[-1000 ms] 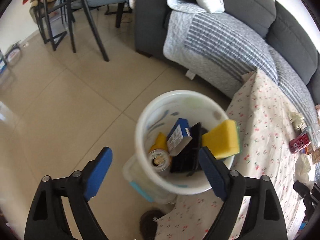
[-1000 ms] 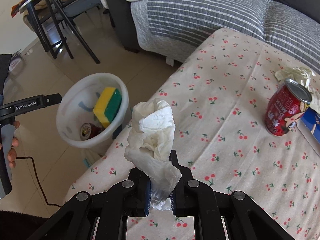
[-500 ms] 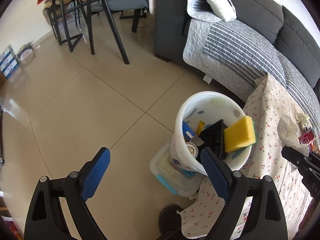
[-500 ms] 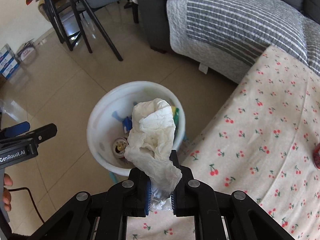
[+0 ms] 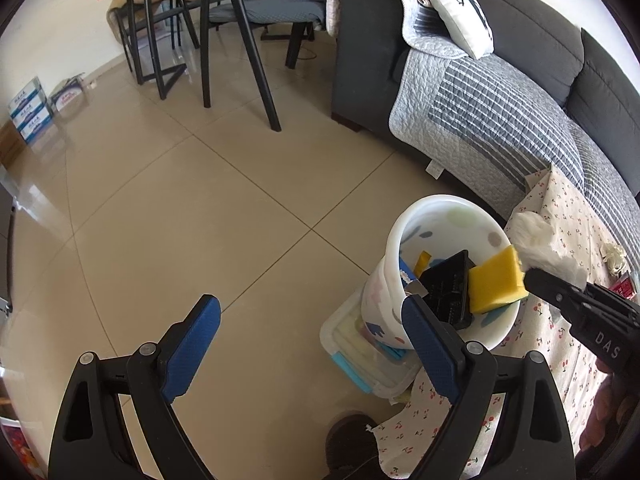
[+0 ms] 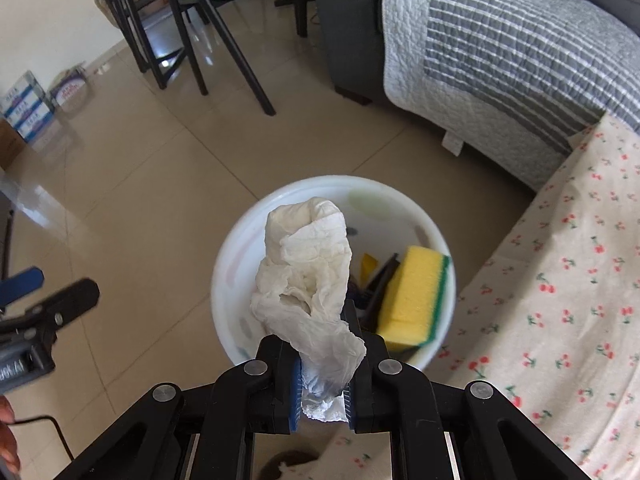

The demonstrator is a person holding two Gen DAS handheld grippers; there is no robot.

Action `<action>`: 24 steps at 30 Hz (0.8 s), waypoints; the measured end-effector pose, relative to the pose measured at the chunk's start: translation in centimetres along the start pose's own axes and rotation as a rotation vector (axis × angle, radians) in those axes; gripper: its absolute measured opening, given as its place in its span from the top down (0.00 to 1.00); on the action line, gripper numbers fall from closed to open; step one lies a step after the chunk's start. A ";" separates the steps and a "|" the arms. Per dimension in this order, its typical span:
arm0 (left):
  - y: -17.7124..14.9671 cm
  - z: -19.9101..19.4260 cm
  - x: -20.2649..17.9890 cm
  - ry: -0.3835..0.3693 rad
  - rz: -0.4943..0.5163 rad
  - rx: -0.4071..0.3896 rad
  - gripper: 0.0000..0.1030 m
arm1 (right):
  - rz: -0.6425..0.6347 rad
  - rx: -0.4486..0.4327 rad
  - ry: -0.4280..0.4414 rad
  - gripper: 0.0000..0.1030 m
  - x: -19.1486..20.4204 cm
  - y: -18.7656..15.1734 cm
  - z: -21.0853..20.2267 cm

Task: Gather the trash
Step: 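Open both tools to drop the box and tissue into the wastebasket, then move both tools back over the table toward the red can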

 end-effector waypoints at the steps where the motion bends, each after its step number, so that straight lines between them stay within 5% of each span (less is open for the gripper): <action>1: 0.0 0.0 -0.1 -0.001 0.001 -0.001 0.09 | 0.017 -0.005 0.032 0.74 -0.1 0.2 0.1; 3: 0.1 0.0 -0.3 0.001 0.005 -0.003 0.09 | 0.056 -0.015 0.077 0.35 -0.5 0.6 0.1; 13: 0.6 -0.6 -3.7 -0.030 0.063 -0.004 0.09 | 0.064 -0.063 0.008 0.33 -4.0 -0.5 -4.0; 24: 0.4 -2.1 -14.2 -0.097 0.208 -0.010 0.09 | 0.145 -0.100 -0.107 0.27 -14.4 -4.8 -11.2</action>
Point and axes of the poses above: each gripper's, at about its wrist camera, not at the fingertips, and z roughly the way its jaws point, x to its left, y to its top, the point moved 3 cm from there along z, roughly the way its jaws point, and after that the axes turned 5 degrees about z, right-handed, at the moved point
